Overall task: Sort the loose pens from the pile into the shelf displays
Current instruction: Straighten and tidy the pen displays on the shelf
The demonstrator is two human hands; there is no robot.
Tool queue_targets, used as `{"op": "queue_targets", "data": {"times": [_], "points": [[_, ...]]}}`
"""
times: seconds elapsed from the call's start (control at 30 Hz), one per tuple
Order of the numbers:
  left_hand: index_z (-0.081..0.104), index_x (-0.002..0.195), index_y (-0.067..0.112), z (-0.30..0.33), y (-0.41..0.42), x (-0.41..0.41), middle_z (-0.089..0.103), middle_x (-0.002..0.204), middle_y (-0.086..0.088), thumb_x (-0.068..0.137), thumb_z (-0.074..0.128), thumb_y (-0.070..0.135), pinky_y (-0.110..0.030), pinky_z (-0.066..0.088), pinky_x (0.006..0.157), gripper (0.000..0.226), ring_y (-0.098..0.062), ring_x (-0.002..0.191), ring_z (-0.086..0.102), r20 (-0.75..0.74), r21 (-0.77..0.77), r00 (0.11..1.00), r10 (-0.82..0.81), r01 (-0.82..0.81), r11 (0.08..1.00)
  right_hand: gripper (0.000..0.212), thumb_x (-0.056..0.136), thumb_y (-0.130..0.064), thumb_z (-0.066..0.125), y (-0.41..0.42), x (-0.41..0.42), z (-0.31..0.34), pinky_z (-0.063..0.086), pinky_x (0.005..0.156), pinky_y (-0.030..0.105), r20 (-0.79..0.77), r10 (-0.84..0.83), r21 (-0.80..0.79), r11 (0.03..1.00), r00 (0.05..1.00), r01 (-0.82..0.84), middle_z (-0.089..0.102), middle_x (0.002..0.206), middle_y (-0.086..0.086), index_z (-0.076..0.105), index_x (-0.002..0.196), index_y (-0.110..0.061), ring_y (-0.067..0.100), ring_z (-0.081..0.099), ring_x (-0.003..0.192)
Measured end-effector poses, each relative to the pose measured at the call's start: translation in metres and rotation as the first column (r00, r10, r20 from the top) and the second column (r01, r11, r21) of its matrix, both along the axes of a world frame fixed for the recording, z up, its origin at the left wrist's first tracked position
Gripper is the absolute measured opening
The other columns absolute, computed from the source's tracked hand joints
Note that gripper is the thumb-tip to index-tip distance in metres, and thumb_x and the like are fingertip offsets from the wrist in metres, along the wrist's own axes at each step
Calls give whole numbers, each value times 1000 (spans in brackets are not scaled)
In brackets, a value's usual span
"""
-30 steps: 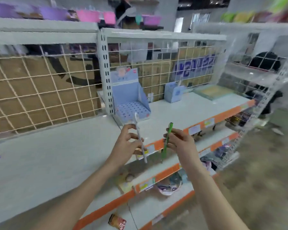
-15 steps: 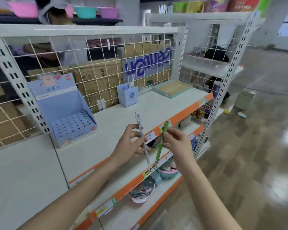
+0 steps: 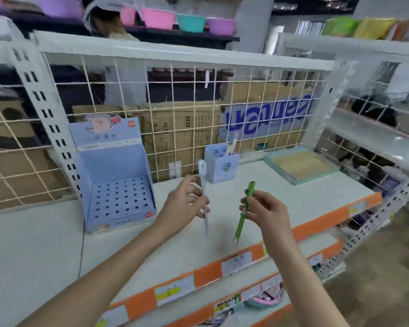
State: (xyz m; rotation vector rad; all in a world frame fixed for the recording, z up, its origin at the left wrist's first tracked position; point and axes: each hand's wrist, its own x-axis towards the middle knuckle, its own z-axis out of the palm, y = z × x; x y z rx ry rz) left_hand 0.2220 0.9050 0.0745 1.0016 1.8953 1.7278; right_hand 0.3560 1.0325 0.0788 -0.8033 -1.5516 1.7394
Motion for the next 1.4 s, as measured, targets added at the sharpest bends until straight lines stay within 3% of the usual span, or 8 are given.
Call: {"op": "queue_targets", "data": {"times": [0.23,0.43,0.57,0.73,0.9,1.0,1.1,1.4], "points": [[49,100,20,-8,-66,-77,66,76,0,92,53,7,-21,54,59,16,-5,65,66,66,123,894,444,-449,885,16,89,5,52,-20,-88,-10,55,64,26,26,314,-43,949,949,-313,65,77,9,65,89,-5,25,61,69],[48,98,29,-23,-117,-105,71,72,13,91,57,10,-13,49,64,22,1,75,66,-21,95,826,564,-560,823,15,90,2,53,-41,-131,-17,54,64,25,62,471,-32,882,880,-470,67,82,10,65,96,-4,21,64,69],[33,120,30,-16,-122,-117,66,90,-2,89,61,15,-11,49,69,45,3,74,65,-141,20,793,592,-596,803,14,90,2,53,-47,-138,-15,53,68,28,61,507,-45,862,860,-505,67,82,10,65,96,-4,22,64,71],[11,142,36,-9,-127,-138,61,79,-17,90,61,18,-45,51,81,75,-32,82,67,-388,-40,754,530,-589,807,14,90,0,53,-38,-137,-14,54,62,22,69,523,-48,852,850,-521,66,83,11,65,94,-6,21,65,70],[22,145,21,-1,-121,-151,63,82,-5,88,63,14,-1,38,62,71,6,61,58,-560,-101,646,518,-674,731,15,91,0,53,-21,-137,-15,53,59,19,76,544,-41,839,835,-543,66,84,11,65,94,-7,20,65,69],[30,142,19,-7,-119,-160,65,81,0,86,66,16,-3,38,66,66,9,57,56,-631,-93,567,529,-732,675,15,91,1,52,-12,-136,-14,54,59,19,65,547,-55,837,834,-545,66,82,11,65,90,-8,22,64,70],[34,140,19,-17,-118,-172,68,78,1,82,70,22,-31,42,89,68,-14,79,66,-697,-79,496,517,-770,633,15,91,1,52,-4,-139,-12,54,66,26,63,554,-37,833,830,-553,66,83,12,64,93,-7,23,64,72],[27,144,21,-20,-119,-182,70,82,5,85,67,26,-20,16,78,72,-11,93,61,-782,-74,407,472,-812,579,15,91,0,52,6,-148,-16,55,68,26,72,532,5,846,844,-533,67,83,10,61,103,1,24,65,74]]}}
